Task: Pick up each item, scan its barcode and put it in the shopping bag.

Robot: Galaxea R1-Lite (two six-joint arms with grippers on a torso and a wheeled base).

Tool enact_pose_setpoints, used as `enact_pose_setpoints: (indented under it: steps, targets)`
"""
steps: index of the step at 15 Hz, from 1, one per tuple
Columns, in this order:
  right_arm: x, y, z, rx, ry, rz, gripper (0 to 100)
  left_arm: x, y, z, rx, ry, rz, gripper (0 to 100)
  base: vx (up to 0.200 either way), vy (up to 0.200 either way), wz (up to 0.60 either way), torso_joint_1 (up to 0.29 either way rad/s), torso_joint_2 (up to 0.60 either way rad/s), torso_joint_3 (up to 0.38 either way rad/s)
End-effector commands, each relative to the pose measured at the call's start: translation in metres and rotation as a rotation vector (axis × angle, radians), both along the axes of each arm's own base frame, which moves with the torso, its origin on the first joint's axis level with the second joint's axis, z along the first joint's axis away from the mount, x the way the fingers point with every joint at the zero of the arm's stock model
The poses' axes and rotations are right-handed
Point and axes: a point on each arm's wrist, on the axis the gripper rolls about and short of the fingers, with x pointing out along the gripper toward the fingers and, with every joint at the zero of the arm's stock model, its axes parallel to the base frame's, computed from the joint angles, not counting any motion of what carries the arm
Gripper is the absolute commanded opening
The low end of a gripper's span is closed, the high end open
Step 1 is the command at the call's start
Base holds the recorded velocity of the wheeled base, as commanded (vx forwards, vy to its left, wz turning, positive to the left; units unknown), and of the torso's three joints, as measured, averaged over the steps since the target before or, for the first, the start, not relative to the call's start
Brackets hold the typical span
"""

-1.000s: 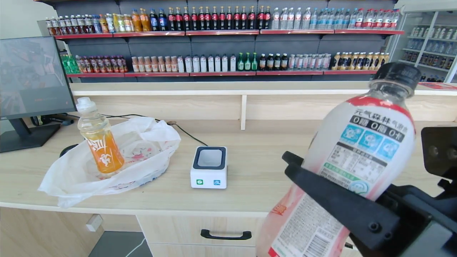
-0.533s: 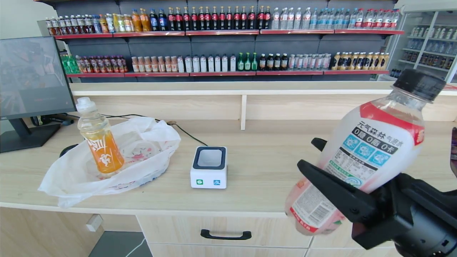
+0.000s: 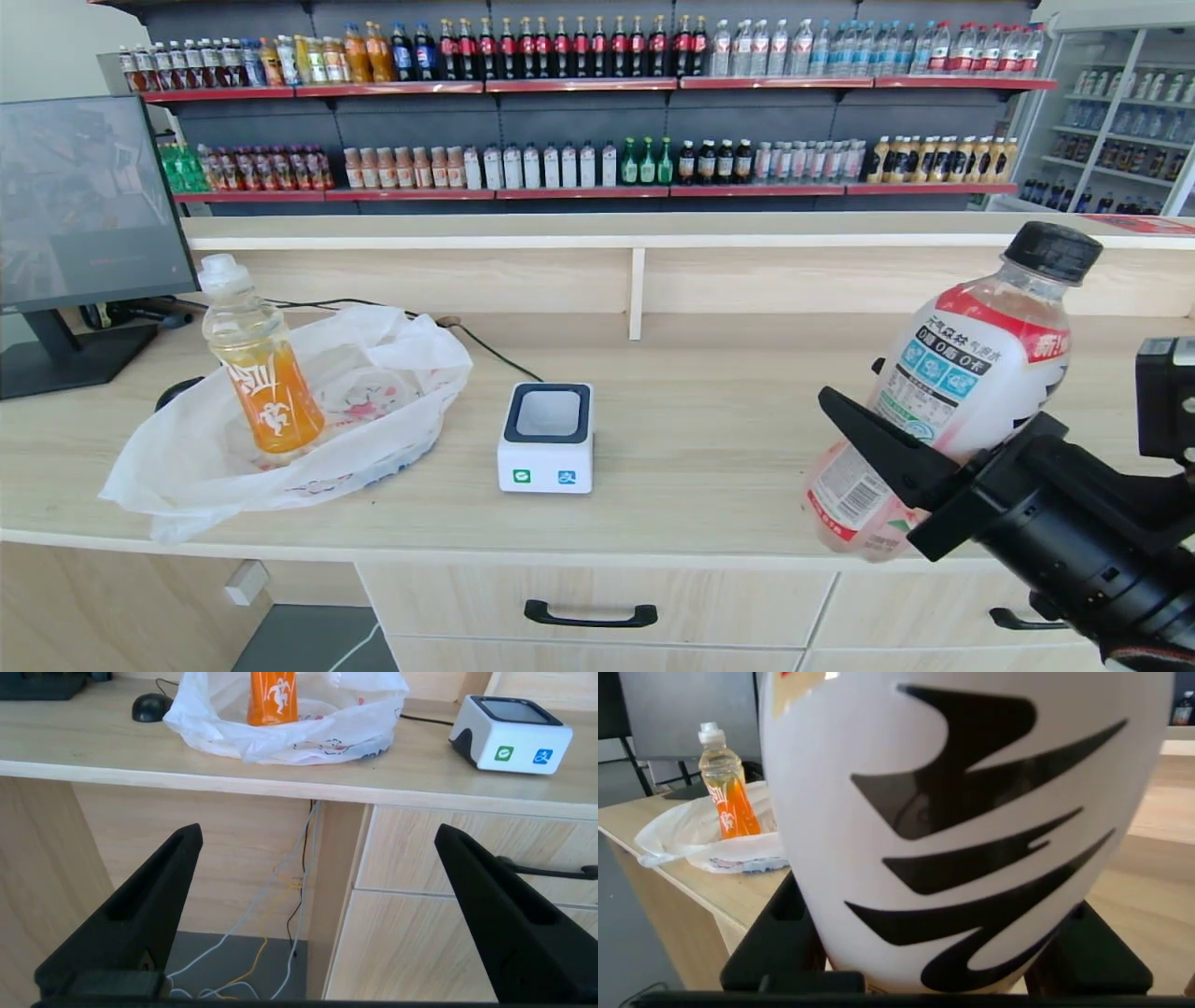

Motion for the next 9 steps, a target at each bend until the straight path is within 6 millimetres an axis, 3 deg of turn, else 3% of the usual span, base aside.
enact_pose_setpoints:
  steps: [1, 7, 9]
  targets:
    - [0.0001, -0.0034, 0.0002, 0.003, -0.001, -0.013, 0, 0.0, 0.0, 0.0, 0.0, -0.001, 0.0, 100, -0.2, 0.0, 0.0, 0.002, 0.0, 0.002]
    - [0.0006, -0.0067, -0.0002, 0.005, 0.002, -0.028, 0, 0.0, 0.0, -0.0001, 0.0, 0.0, 0.0, 100, 0.0, 0.0, 0.0, 0.0, 0.0, 0.0]
    - [0.0, -0.0072, 0.0007, 0.016, 0.004, -0.025, 0, 0.0001, 0.0, -0.0004, -0.002, 0.0, 0.0, 100, 0.0, 0.2, 0.0, 0.005, 0.0, 0.005]
